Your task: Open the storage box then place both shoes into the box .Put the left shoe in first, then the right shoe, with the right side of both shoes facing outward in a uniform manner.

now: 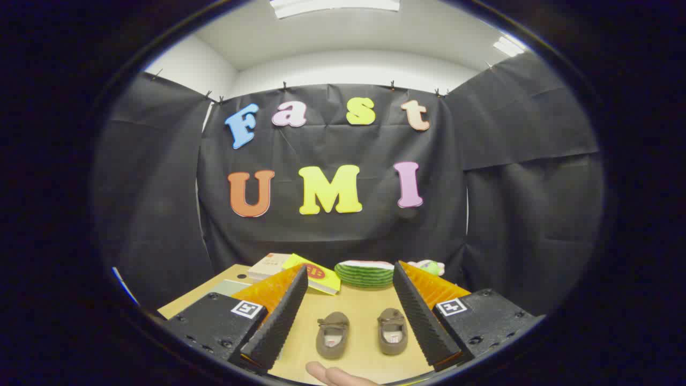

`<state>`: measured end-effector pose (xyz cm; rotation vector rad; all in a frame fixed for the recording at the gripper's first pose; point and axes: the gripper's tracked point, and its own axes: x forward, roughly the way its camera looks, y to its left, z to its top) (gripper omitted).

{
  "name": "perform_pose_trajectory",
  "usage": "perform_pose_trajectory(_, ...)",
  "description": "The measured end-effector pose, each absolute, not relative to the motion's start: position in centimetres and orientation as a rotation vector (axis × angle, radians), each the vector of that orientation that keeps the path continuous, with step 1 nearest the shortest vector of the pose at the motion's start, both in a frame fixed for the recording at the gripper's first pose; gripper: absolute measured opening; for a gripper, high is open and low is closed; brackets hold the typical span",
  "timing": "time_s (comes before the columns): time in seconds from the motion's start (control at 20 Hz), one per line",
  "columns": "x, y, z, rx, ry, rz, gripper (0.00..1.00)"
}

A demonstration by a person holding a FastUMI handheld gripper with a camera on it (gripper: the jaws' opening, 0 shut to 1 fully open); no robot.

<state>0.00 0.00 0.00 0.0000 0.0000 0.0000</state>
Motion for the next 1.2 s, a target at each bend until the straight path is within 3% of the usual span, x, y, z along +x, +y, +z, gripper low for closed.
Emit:
perform_pose_trajectory(0.65,-0.2,0.1,0.2,0.005,-0.066,0.049,1.0)
perform_pose_trajectory(1.2,6.4,-0.1,-3.9,0.036,0.023,0.083,1.0)
